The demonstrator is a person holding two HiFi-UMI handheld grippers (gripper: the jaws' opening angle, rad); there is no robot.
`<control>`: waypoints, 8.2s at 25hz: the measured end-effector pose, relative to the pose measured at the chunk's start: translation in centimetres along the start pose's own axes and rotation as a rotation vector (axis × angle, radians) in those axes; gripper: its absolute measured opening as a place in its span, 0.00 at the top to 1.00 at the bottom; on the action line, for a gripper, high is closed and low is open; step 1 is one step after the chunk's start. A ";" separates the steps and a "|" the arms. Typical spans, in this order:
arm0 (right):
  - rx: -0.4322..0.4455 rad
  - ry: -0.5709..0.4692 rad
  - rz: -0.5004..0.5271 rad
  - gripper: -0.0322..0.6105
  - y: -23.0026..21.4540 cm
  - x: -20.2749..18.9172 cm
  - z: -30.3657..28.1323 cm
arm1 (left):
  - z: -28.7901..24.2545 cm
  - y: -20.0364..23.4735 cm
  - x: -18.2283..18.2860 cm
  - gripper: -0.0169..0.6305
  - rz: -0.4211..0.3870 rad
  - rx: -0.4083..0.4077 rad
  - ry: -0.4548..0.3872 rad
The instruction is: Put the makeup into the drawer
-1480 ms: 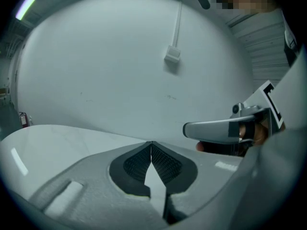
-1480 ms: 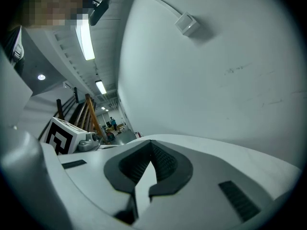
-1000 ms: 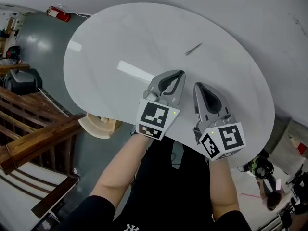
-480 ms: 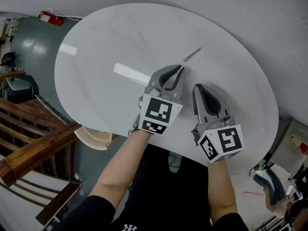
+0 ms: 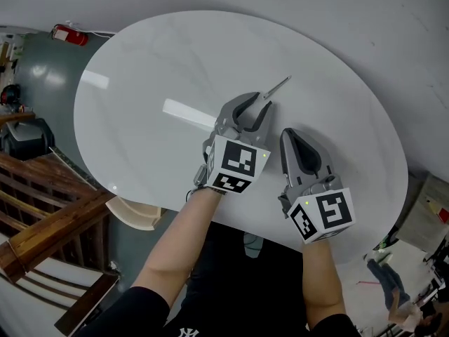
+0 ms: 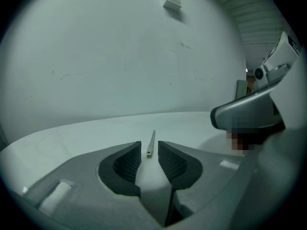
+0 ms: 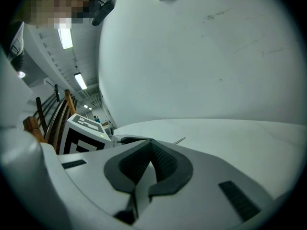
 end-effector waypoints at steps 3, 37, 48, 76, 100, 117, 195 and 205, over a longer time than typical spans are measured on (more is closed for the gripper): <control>-0.004 0.001 -0.005 0.93 -0.3 -0.2 0.0 | -0.7 0.2 -0.3 0.82 -0.014 0.012 0.030; -0.061 0.014 -0.028 0.93 -1.7 2.3 3.2 | -0.1 -0.6 1.1 0.90 -0.003 0.082 0.159; 0.030 -0.008 0.061 0.93 3.1 7.0 7.3 | 8.6 -2.7 5.6 0.90 0.065 0.176 0.077; 0.464 0.038 0.276 0.93 19.2 6.7 13.9 | 30.7 -4.9 3.5 0.90 0.273 0.644 -0.015; 0.740 0.203 0.407 0.93 35.5 -1.6 6.2 | 42.2 3.4 -10.5 0.90 0.543 0.912 -0.011; 0.826 0.394 0.413 0.93 42.4 -13.1 1.7 | 46.8 5.8 -24.5 0.90 0.750 1.012 0.045; 0.825 0.189 0.472 0.93 47.7 -2.8 4.3 | 53.8 5.2 -9.7 0.96 0.693 0.869 -0.388; 0.823 0.036 0.488 0.93 47.9 5.4 8.0 | 56.9 2.8 -0.4 0.96 0.521 0.850 -0.456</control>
Point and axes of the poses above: the fingertips, and each gripper's own axes: z backward along the fingers, y to its left, x out of its top, the point moved 2 cm from there along z, backward along the fingers, and after that the axes turned 6 degrees about -x, right-handed, at the moved point
